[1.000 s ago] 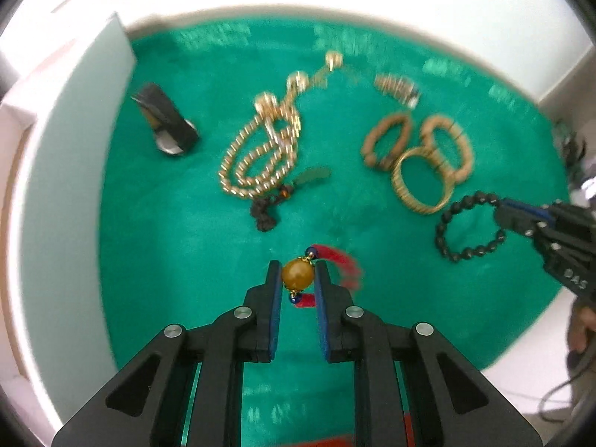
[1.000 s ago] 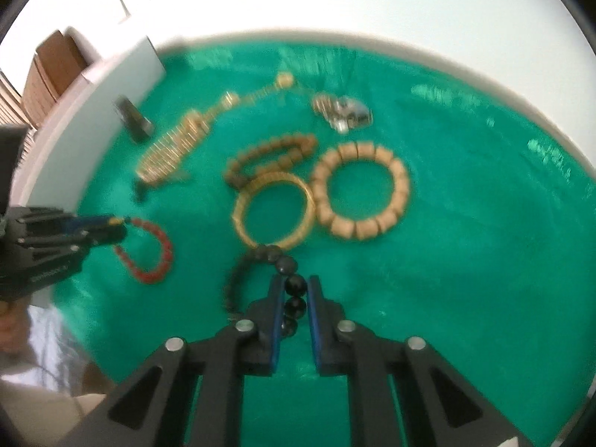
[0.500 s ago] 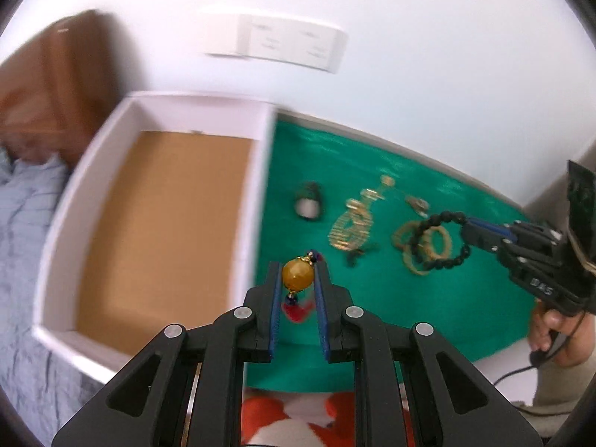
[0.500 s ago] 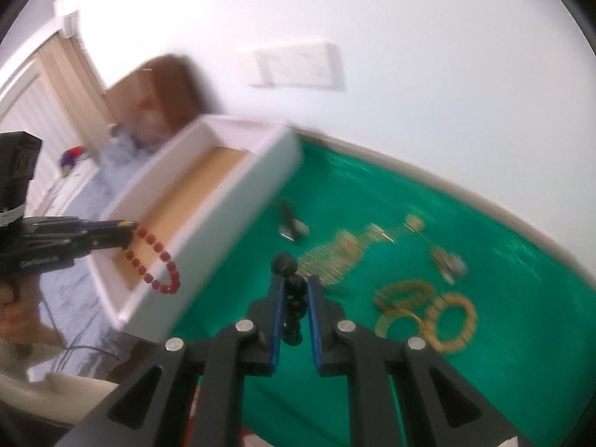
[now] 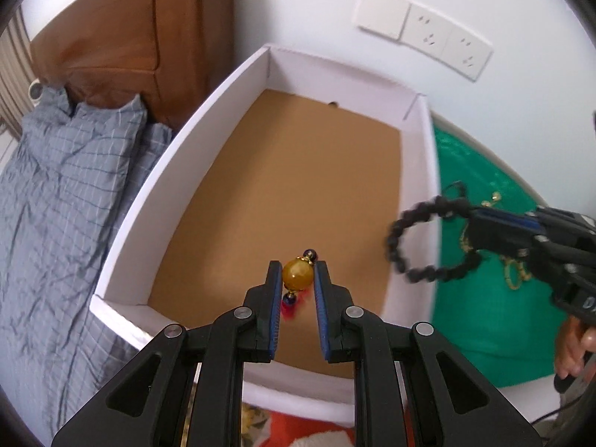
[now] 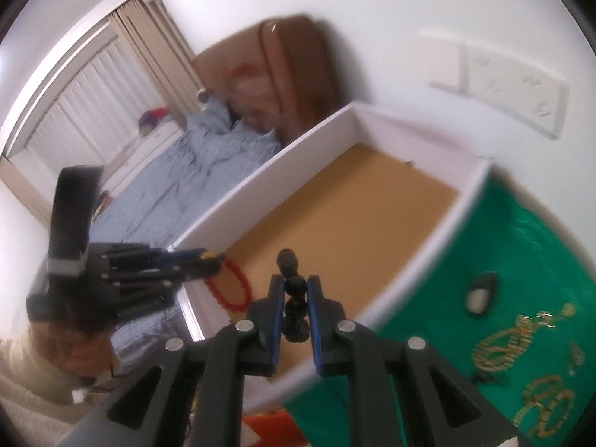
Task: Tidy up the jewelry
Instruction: 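Carry both bracelets into the white box and open both tools, then move both tools back over the jewelry on the green cloth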
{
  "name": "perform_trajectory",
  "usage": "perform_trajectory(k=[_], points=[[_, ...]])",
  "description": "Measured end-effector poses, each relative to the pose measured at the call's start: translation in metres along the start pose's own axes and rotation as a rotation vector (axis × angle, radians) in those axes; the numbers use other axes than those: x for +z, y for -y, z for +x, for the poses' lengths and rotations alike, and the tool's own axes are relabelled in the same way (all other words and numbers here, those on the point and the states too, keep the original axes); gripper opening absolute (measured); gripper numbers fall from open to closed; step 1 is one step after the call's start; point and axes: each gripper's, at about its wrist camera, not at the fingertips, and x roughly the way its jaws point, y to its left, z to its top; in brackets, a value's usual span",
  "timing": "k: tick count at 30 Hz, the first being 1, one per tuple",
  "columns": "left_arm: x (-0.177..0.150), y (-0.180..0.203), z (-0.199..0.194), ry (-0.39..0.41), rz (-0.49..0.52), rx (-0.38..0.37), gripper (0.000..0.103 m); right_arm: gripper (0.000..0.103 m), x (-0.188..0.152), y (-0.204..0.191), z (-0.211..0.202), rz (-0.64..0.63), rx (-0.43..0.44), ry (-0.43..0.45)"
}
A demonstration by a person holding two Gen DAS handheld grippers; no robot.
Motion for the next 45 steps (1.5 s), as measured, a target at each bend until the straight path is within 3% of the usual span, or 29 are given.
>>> perform_trajectory(k=[6, 11, 12, 13, 14, 15, 16, 17, 22, 26, 30, 35, 38, 42, 45], points=[[-0.003, -0.023, 0.031, -0.042, -0.028, 0.012, 0.015, 0.013, 0.005, 0.001, 0.076, -0.004, -0.04, -0.101], [-0.004, -0.027, 0.042, -0.039, -0.013, 0.045, 0.018, 0.014, 0.008, 0.011, 0.085, 0.012, -0.097, -0.093], [-0.004, -0.027, 0.041, -0.03, -0.01, 0.056, 0.022, 0.017, 0.01, 0.011, 0.079, 0.022, -0.108, -0.081], [-0.004, -0.027, 0.038, -0.023, -0.009, 0.06, 0.037, 0.021, 0.011, 0.011, 0.072, 0.025, -0.113, -0.069], [-0.004, -0.028, 0.035, -0.012, -0.014, 0.057, 0.048, 0.031, 0.013, 0.01, 0.061, 0.027, -0.126, -0.045], [-0.003, -0.028, 0.03, 0.008, -0.019, 0.055, 0.067, 0.044, 0.015, 0.006, 0.046, 0.02, -0.146, -0.012], [-0.003, -0.026, 0.023, 0.04, -0.024, 0.052, 0.076, 0.049, 0.016, 0.004, 0.035, 0.012, -0.159, 0.01], [-0.002, -0.024, 0.017, 0.065, -0.022, 0.045, 0.077, 0.054, 0.016, -0.001, 0.018, -0.001, -0.179, 0.043], [-0.005, 0.005, -0.011, 0.171, 0.031, -0.015, 0.093, 0.061, -0.006, -0.01, -0.057, -0.003, -0.283, 0.155], [-0.018, 0.045, -0.034, 0.295, 0.124, -0.098, 0.096, 0.062, -0.057, -0.001, -0.11, 0.063, -0.397, 0.244], [-0.036, 0.102, -0.049, 0.331, 0.227, -0.173, 0.097, 0.062, -0.122, 0.033, -0.16, 0.19, -0.495, 0.273], [-0.06, 0.178, -0.05, 0.262, 0.282, -0.262, 0.097, 0.065, -0.194, 0.071, -0.219, 0.22, -0.682, 0.273], [-0.07, 0.225, -0.046, 0.178, 0.304, -0.244, 0.097, 0.065, -0.228, 0.099, -0.242, 0.224, -0.745, 0.237], [-0.079, 0.268, -0.047, 0.169, 0.294, -0.2, 0.1, 0.065, -0.256, 0.133, -0.266, 0.237, -0.733, 0.21], [-0.084, 0.279, -0.046, 0.134, 0.259, -0.191, 0.1, 0.065, -0.263, 0.159, -0.272, 0.24, -0.695, 0.177]])
